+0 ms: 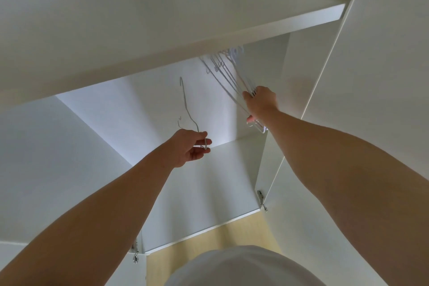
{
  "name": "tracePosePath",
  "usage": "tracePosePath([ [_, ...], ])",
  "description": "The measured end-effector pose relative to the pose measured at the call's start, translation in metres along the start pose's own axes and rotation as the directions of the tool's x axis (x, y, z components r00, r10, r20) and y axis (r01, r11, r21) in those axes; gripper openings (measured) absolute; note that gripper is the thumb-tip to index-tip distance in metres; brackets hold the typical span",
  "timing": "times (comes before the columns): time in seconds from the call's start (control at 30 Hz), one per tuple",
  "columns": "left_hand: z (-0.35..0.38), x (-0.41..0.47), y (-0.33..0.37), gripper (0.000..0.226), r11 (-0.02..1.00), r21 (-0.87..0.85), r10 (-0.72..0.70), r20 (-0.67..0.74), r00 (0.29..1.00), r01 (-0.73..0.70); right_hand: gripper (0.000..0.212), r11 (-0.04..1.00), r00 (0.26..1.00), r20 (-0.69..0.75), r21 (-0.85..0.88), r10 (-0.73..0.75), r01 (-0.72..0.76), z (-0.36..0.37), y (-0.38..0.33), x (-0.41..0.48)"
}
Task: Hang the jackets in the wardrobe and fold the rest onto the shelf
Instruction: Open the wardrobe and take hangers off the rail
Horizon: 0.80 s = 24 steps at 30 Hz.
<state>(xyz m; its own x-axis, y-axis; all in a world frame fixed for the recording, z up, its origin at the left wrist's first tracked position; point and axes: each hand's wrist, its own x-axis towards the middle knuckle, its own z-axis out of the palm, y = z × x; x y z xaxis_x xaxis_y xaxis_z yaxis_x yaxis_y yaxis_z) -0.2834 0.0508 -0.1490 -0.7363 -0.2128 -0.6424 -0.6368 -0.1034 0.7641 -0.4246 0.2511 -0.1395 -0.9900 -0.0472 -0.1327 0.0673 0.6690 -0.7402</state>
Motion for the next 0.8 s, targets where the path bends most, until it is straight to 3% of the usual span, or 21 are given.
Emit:
tracePosePath([
  [0.23, 0.003, -0.003, 0.008, 0.01, 1.0, 0.015, 0.02, 0.029, 0.999, -0.02, 0.031, 0.999, 0.998, -0.023, -0.013, 0.05, -0.05, -0.014, 0.006, -0.001],
  [0.33, 0.005, -0.005, 0.007, 0.01, 1.0, 0.015, 0.026, 0.041, 0.999, -0.027, 0.049, 0.948, 0.994, -0.109, -0.315, 0.009, -0.043, -0.02, 0.004, -0.008],
  [0.4, 0.007, -0.007, 0.006, 0.009, 0.999, 0.013, 0.033, 0.052, 0.998, -0.034, 0.049, 0.901, 0.989, -0.138, -0.433, -0.051, -0.014, -0.019, 0.003, -0.012],
  [0.5, 0.009, -0.009, 0.005, 0.008, 0.999, 0.016, 0.047, 0.063, 0.997, -0.048, 0.049, 0.891, 0.984, -0.127, -0.451, -0.126, 0.056, -0.016, 0.002, -0.018],
  [0.6, 0.01, -0.011, 0.003, 0.009, 0.998, 0.021, 0.058, 0.072, 0.996, -0.059, 0.068, 0.846, 0.985, -0.037, -0.519, -0.166, 0.124, -0.014, 0.006, -0.022],
  [0.8, 0.008, -0.02, -0.002, 0.009, 0.996, 0.025, 0.088, 0.088, 0.992, -0.091, 0.074, 0.847, 0.99, -0.037, -0.523, -0.139, 0.099, -0.01, 0.011, -0.03],
])
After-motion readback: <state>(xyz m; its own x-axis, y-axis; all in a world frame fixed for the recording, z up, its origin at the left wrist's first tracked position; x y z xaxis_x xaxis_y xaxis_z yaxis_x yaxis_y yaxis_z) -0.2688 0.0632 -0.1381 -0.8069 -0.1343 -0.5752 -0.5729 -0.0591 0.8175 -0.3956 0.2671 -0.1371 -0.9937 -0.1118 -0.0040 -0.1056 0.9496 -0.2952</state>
